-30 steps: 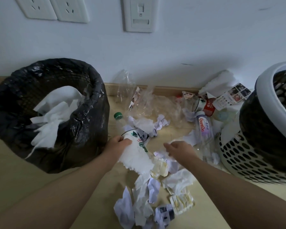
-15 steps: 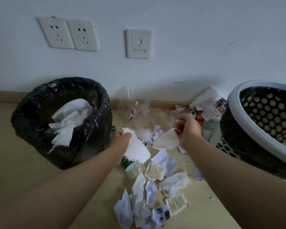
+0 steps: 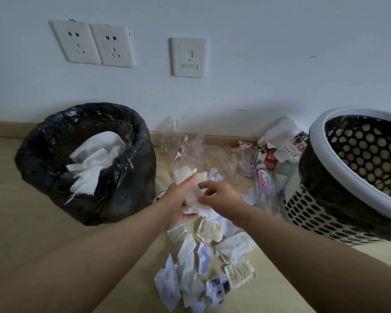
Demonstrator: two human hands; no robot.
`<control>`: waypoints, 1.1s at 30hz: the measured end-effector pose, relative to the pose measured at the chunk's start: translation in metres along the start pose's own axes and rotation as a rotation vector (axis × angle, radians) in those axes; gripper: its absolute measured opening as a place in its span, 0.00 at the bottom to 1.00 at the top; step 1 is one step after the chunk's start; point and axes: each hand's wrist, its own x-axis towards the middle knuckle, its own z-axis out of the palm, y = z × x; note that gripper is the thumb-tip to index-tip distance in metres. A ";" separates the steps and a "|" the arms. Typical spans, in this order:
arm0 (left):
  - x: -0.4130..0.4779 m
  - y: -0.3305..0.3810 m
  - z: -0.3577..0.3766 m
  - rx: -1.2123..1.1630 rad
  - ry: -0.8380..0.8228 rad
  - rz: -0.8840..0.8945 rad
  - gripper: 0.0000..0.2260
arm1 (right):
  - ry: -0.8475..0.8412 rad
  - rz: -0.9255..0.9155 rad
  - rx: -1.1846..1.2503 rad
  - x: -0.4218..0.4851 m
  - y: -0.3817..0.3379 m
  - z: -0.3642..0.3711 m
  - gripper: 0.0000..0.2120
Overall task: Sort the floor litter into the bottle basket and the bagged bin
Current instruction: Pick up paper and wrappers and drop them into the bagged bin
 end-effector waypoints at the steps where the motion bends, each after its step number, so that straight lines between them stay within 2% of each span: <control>1: 0.000 -0.005 0.000 0.025 0.015 -0.017 0.24 | -0.038 0.026 0.061 0.000 0.003 0.000 0.14; 3: -0.001 -0.012 -0.001 0.088 0.061 0.007 0.20 | -0.110 0.100 0.284 -0.001 0.009 -0.001 0.13; 5: 0.000 -0.018 -0.006 0.126 0.106 0.029 0.17 | -0.110 0.160 0.370 -0.001 0.016 -0.002 0.13; 6: 0.000 -0.020 -0.009 0.164 0.127 0.039 0.17 | -0.070 0.170 0.273 0.000 0.023 -0.003 0.13; 8: 0.004 -0.025 -0.016 0.272 0.157 0.075 0.18 | 0.013 0.143 -0.236 0.001 0.042 -0.003 0.13; 10: 0.005 -0.029 -0.020 0.377 0.161 0.091 0.18 | -0.059 0.159 -0.741 -0.005 0.066 -0.001 0.16; 11: 0.006 -0.031 -0.022 0.410 0.166 0.089 0.18 | -0.138 0.192 -0.866 -0.011 0.079 0.000 0.18; 14: 0.007 -0.037 -0.025 0.494 0.162 0.068 0.18 | -0.310 0.230 -0.954 -0.032 0.106 0.010 0.24; 17: 0.008 -0.037 -0.027 0.534 0.170 0.068 0.19 | -0.307 0.120 -1.063 -0.042 0.111 0.021 0.18; 20: 0.008 -0.035 -0.026 0.552 0.178 0.075 0.20 | -0.290 0.082 -1.116 -0.033 0.104 0.022 0.09; 22: 0.008 -0.034 -0.028 0.555 0.177 0.080 0.20 | -0.232 0.096 -1.084 -0.025 0.099 0.019 0.16; 23: 0.008 -0.033 -0.029 0.556 0.180 0.079 0.20 | -0.208 0.083 -1.064 -0.022 0.098 0.016 0.17; 25: 0.008 -0.033 -0.031 0.557 0.185 0.080 0.20 | -0.155 0.053 -1.043 -0.021 0.092 0.011 0.09; 26: 0.008 -0.032 -0.031 0.557 0.190 0.080 0.20 | -0.128 0.029 -1.020 -0.023 0.091 0.011 0.09; 30: 0.008 -0.033 -0.037 0.571 0.226 0.111 0.19 | -0.117 -0.179 -0.949 -0.034 0.080 0.026 0.16; 33: 0.008 -0.032 -0.040 0.573 0.292 0.174 0.17 | -0.235 -0.278 -0.846 -0.043 0.073 0.053 0.23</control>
